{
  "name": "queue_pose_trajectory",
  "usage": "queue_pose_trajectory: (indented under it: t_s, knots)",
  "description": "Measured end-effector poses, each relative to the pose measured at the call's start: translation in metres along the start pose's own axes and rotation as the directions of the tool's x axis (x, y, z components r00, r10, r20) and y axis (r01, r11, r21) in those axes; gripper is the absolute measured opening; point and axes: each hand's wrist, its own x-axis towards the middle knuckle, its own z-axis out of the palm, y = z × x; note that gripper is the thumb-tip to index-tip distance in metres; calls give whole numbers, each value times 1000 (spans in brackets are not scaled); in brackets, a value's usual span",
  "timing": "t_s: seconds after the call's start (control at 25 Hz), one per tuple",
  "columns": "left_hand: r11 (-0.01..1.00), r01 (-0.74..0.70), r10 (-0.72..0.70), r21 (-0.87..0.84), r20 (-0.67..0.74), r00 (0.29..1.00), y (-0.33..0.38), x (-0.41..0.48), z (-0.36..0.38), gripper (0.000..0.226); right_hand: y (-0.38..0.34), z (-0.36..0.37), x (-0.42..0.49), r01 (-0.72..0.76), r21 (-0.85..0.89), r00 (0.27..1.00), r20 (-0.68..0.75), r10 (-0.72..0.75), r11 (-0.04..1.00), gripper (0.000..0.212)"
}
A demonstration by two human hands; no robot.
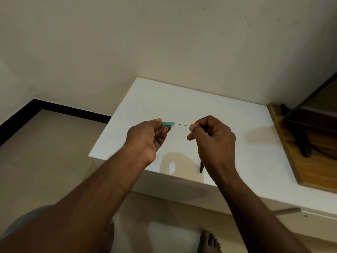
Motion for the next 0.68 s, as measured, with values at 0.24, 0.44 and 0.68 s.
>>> queue_pose_trajectory:
  t_s: [0.24,0.44,0.68]
  knots:
    - [998,17,-16,-61,18,1000,5,3,-4,9,0,-10,11,-238,320,971,73,226,917,13]
    - [996,84,-81,-29,96,992,1,-4,-2,18,5,-21,19,-611,761,716,416,561,217,13]
    - [958,127,-191,256,245,950,-23,-21,7,21,10,-24,20,-589,799,718,448,532,122,18]
